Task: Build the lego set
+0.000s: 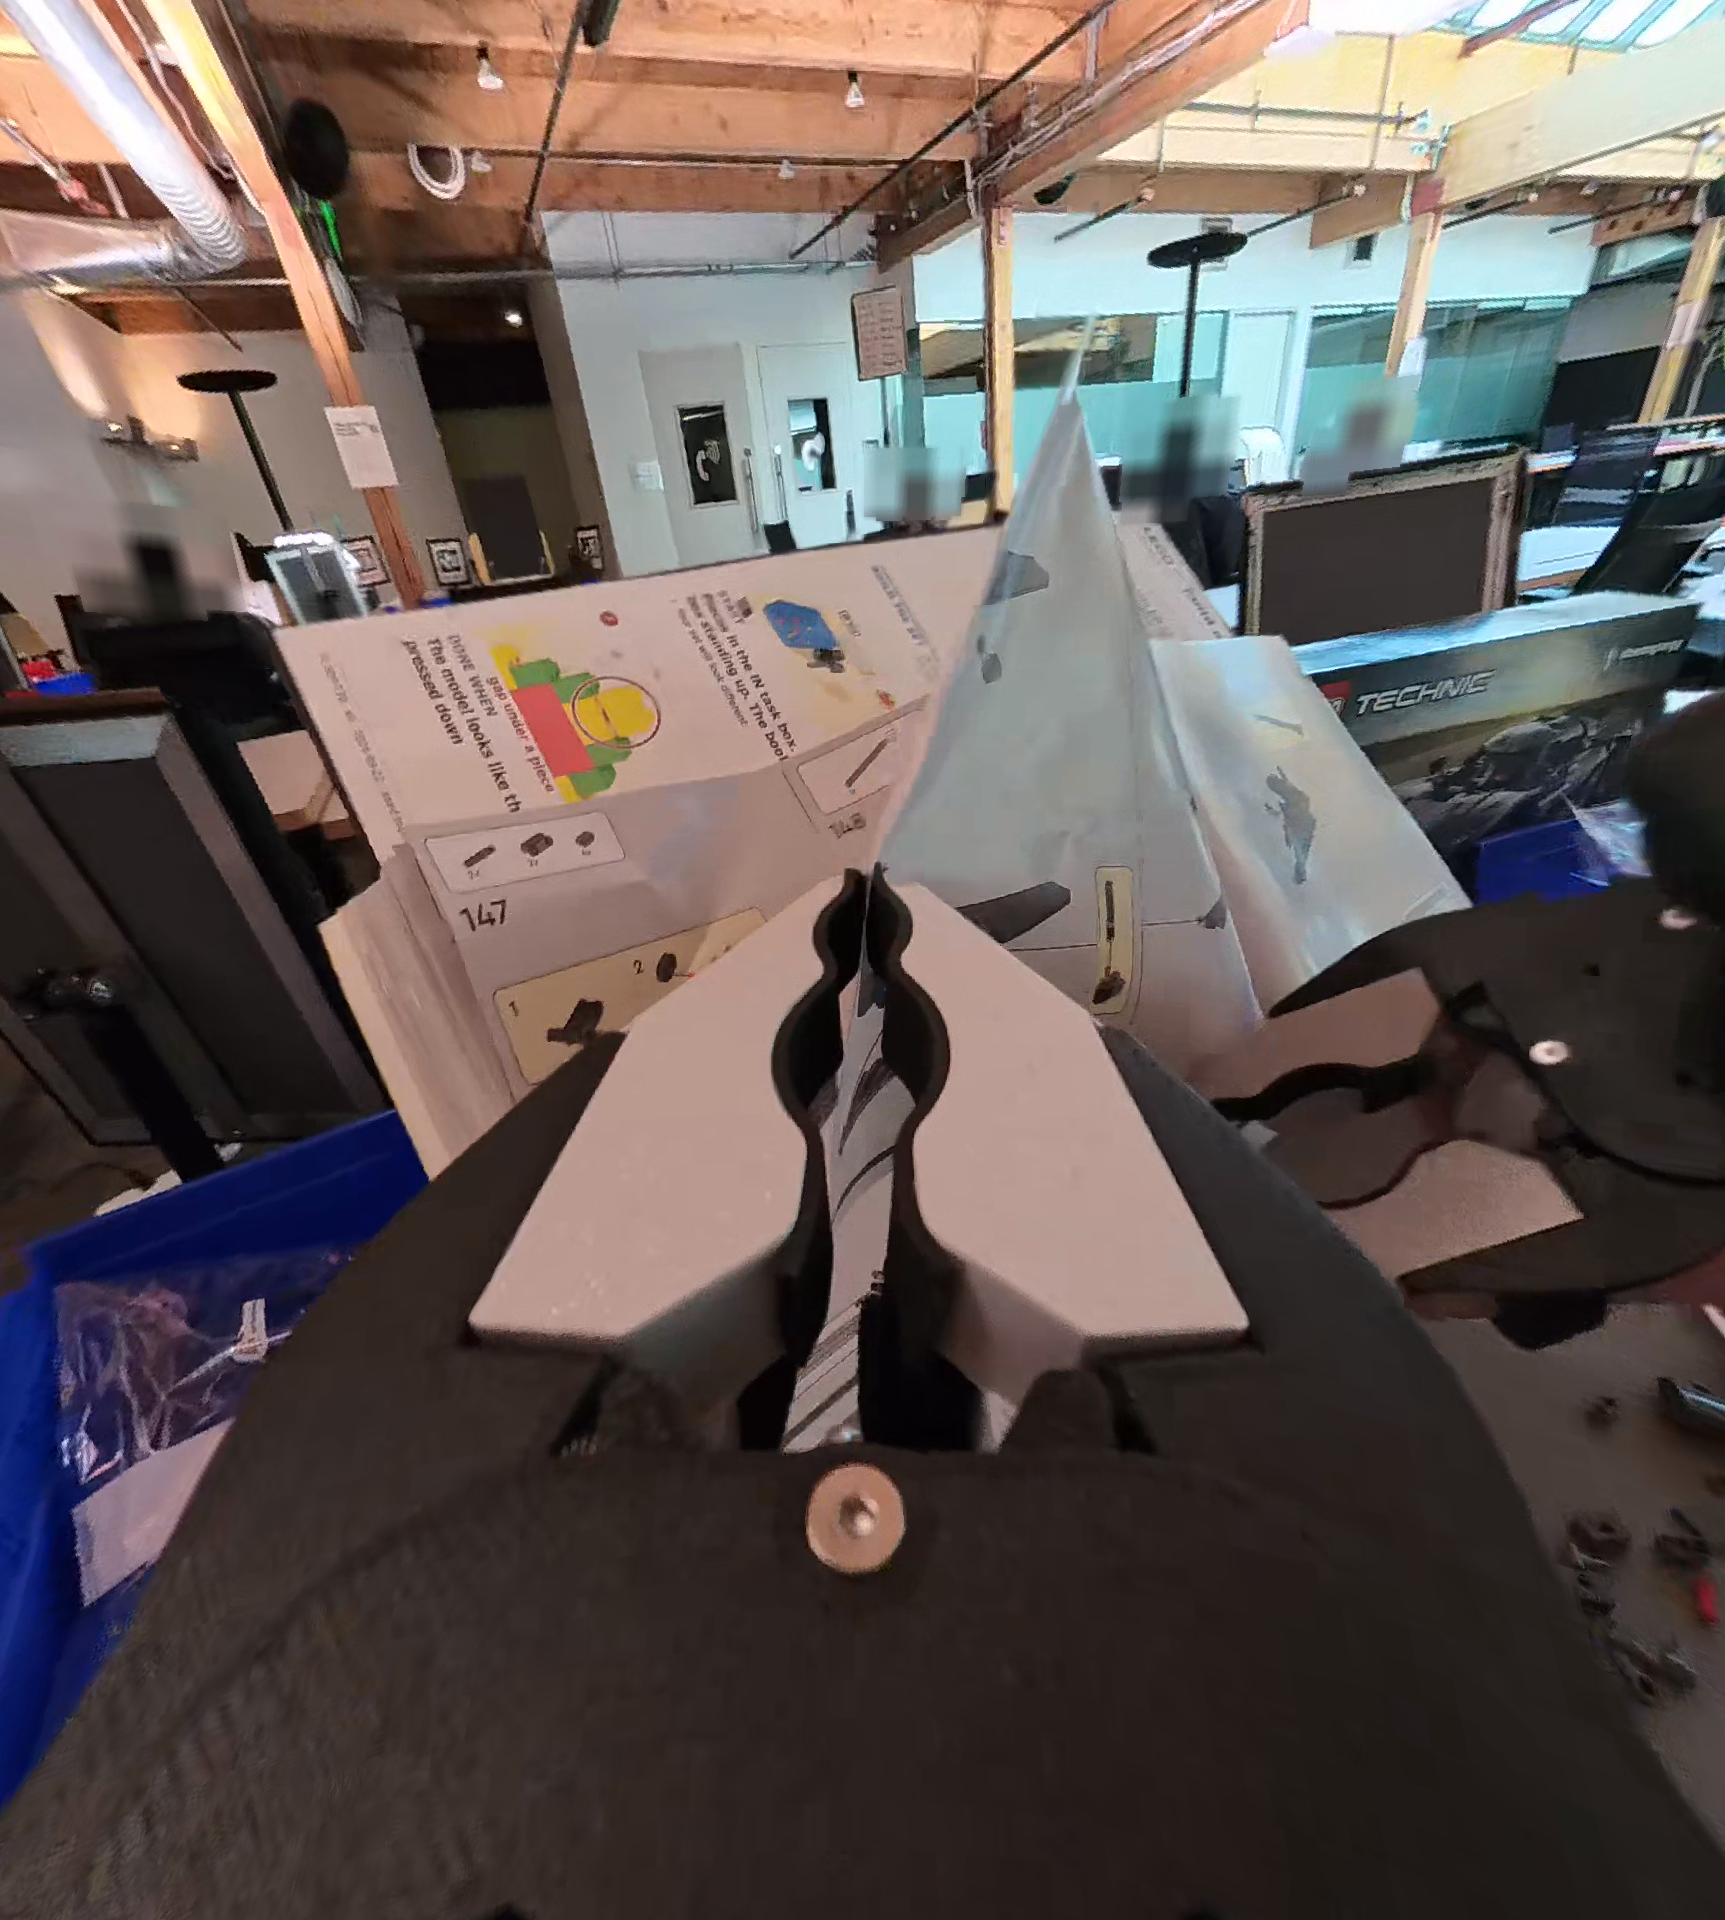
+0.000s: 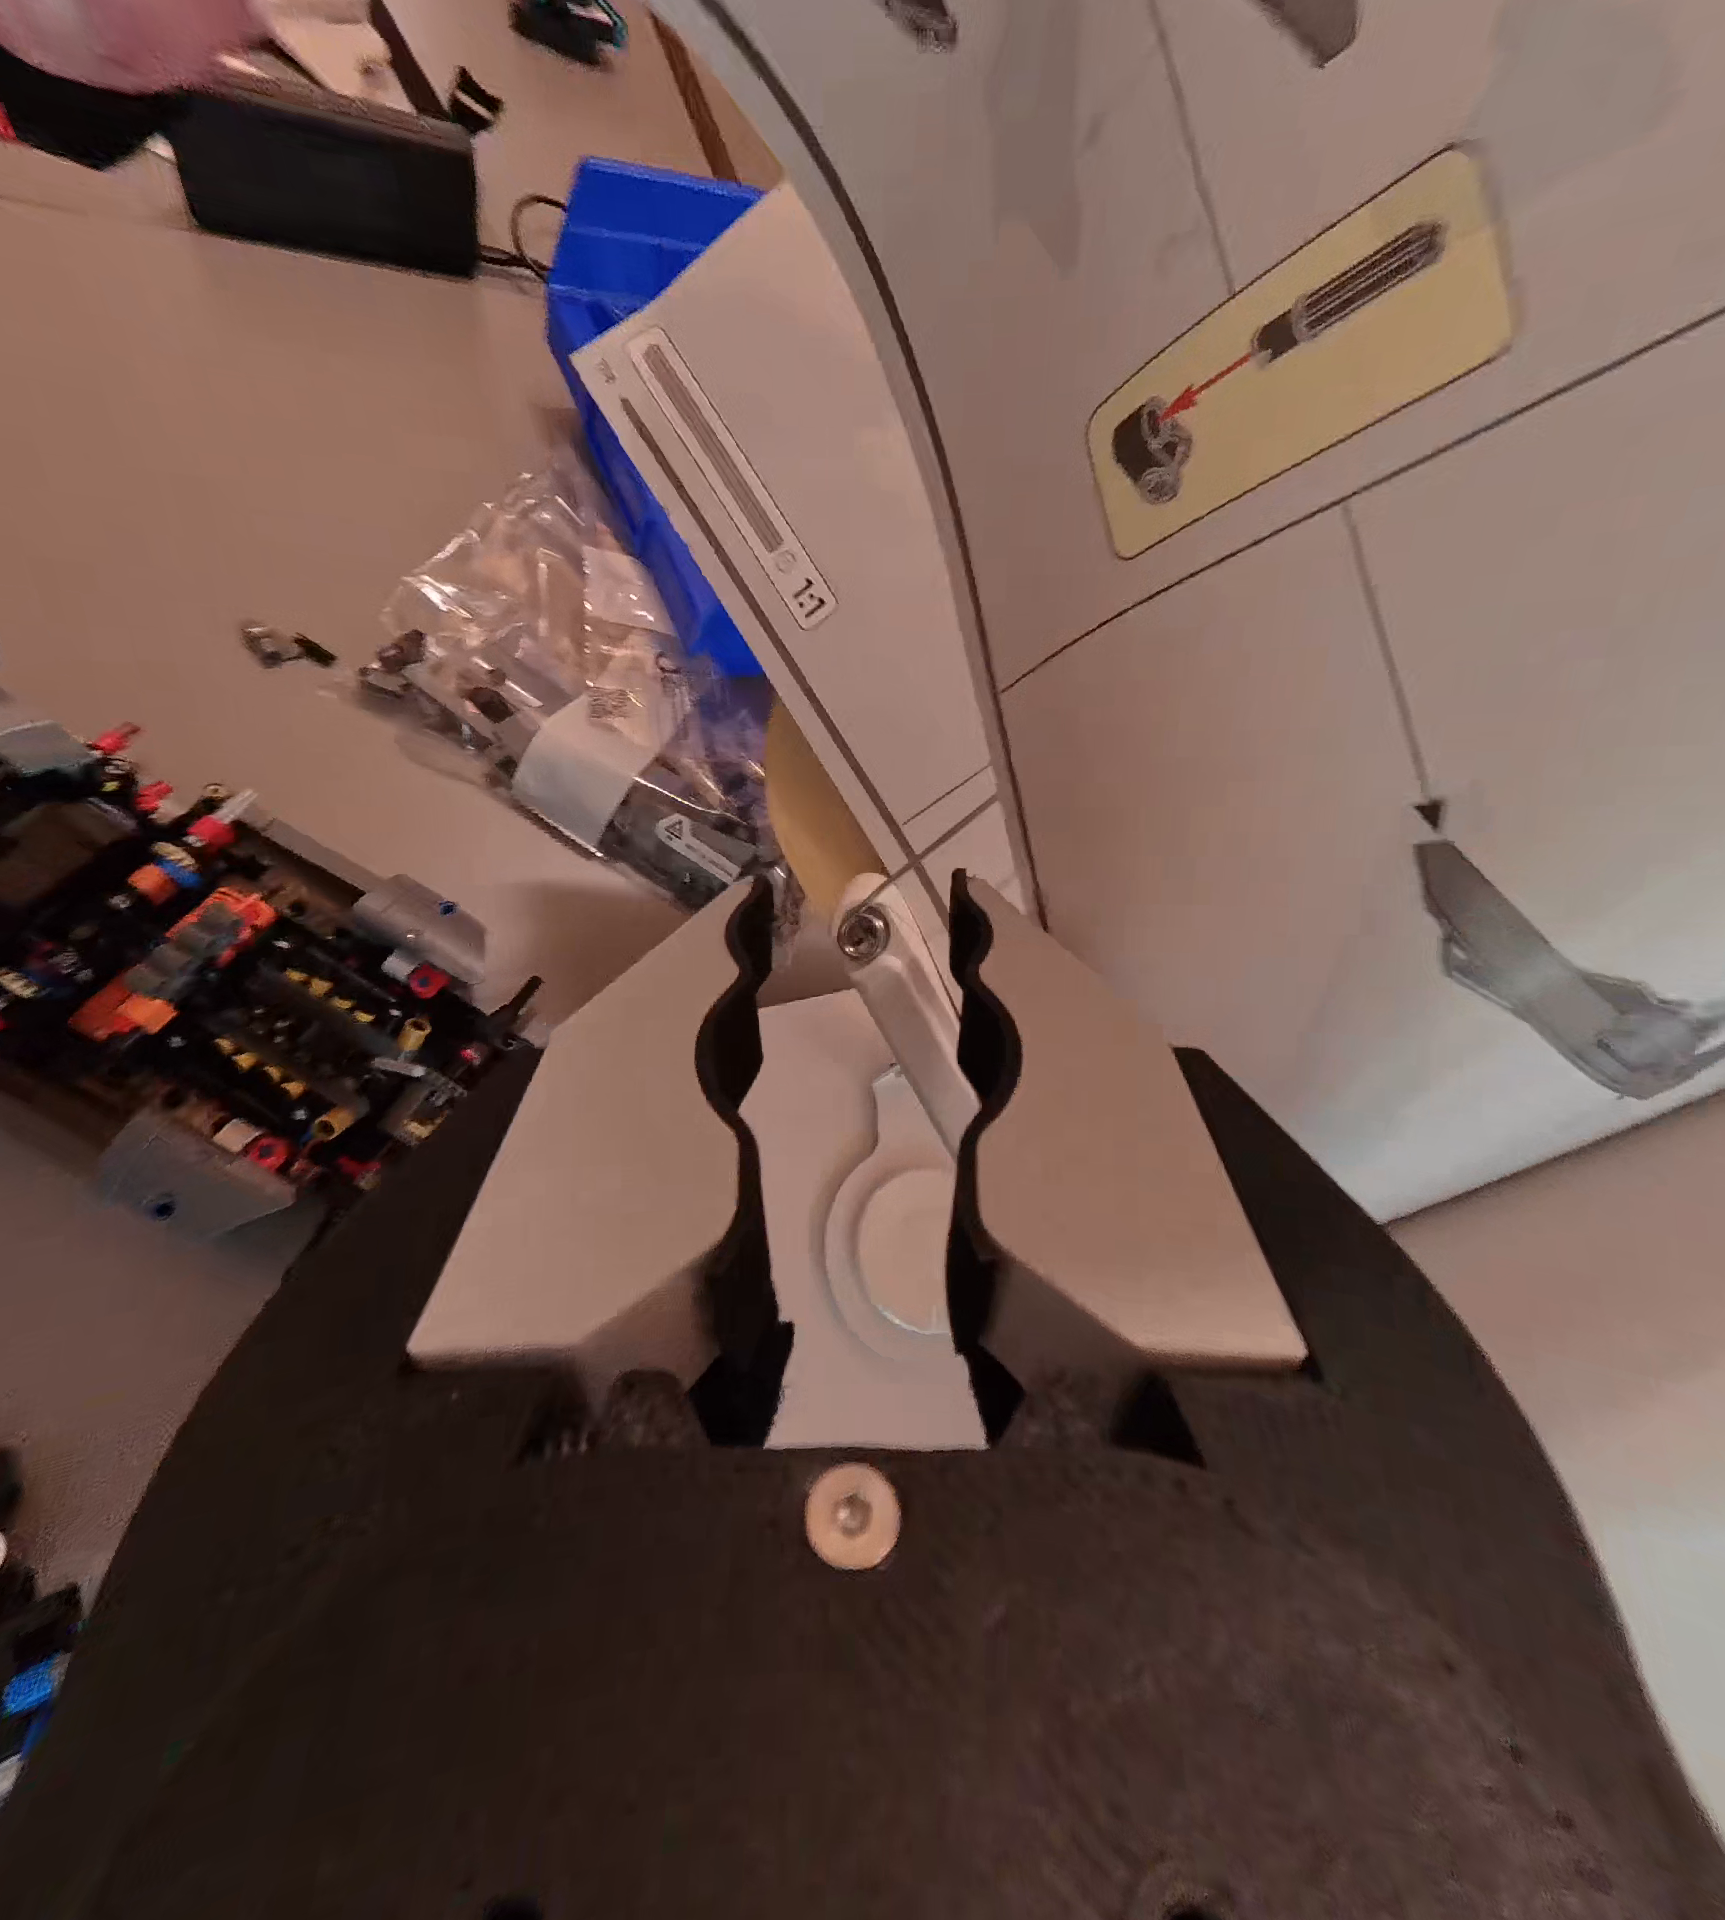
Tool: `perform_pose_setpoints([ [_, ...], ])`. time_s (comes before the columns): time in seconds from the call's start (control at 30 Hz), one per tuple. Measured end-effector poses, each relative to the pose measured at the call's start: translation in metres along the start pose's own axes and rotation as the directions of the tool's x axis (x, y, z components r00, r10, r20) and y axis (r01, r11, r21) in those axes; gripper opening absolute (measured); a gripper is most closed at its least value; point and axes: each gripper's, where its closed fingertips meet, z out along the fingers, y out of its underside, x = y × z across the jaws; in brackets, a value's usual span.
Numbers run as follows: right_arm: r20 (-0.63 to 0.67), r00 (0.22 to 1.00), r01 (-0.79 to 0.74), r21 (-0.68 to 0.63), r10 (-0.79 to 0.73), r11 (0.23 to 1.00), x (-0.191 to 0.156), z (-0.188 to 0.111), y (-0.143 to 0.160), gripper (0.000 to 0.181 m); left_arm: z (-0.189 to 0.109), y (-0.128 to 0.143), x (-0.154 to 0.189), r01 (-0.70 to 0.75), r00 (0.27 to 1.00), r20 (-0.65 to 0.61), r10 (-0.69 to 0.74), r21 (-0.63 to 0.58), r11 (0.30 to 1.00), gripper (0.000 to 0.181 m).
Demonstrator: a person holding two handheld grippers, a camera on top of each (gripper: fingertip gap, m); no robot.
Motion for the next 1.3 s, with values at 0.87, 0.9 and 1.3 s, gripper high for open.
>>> perform_pose_setpoints([
  [0.87,-0.152,0.934,0.338,0.078,-0.324,0.938,-0.017,0.026,-0.02,0.0,0.021,0.084,-0.056,0.161,0.987,0.053,-0.155,-0.168,0.973,0.0],
  [0.9,-0.154,0.941,0.318,0.094,-0.301,0.944,-0.016,0.026,-0.02,0.0,0.021,0.089,-0.057,0.162,0.986,0.056,-0.154,-0.184,0.969,0.0],
  [1.3,-0.12,0.99,-0.049,0.24,0.08,0.97,0.016,0.014,-0.023,0.0,0.01,0.108,-0.068,0.205,0.979,0.054,-0.197,-0.256,0.945,0.0],
])
